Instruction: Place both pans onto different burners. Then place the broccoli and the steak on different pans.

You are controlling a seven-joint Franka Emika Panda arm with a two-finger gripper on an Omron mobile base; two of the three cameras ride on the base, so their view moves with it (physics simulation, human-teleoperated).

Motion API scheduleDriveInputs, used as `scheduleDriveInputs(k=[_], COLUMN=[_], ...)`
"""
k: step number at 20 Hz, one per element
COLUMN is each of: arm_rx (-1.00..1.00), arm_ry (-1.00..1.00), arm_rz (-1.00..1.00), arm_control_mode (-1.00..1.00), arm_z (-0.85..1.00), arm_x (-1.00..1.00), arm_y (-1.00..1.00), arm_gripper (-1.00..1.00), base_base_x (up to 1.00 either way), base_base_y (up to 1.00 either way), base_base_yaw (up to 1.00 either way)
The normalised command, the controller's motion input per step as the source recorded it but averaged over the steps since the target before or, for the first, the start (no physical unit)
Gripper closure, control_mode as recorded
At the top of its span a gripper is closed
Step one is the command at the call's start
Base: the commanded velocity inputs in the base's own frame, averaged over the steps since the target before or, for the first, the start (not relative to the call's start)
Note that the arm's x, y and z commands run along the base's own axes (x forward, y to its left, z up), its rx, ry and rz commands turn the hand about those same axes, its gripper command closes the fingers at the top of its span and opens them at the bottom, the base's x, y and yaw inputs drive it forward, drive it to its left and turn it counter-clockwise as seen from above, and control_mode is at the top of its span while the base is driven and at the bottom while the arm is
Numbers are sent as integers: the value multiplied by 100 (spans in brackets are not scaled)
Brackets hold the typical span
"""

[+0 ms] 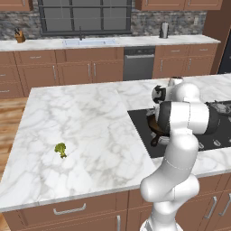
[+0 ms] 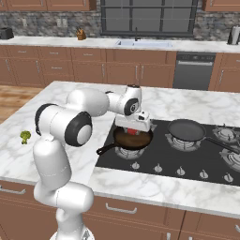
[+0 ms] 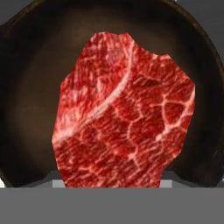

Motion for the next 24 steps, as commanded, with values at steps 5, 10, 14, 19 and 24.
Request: scheduleDriveInputs(k=[5, 10, 14, 19, 24], arm_rx=[0, 0, 0, 0, 0], arm_ry=[0, 0, 0, 0, 0], arm_rz=[0, 0, 0, 0, 0], arm_control_mode=[-100, -100, -100, -100, -100], arm_z=[-28, -28, -26, -19, -14], arm_x=[17, 6, 2, 0, 0], arm_y=[0, -4, 0, 0, 0], arm_gripper=[100, 100, 100, 100, 100], base_base_x=[0, 0, 0, 0, 0], base_base_y=[0, 0, 0, 0, 0], base_base_yaw=[0, 0, 0, 0, 0])
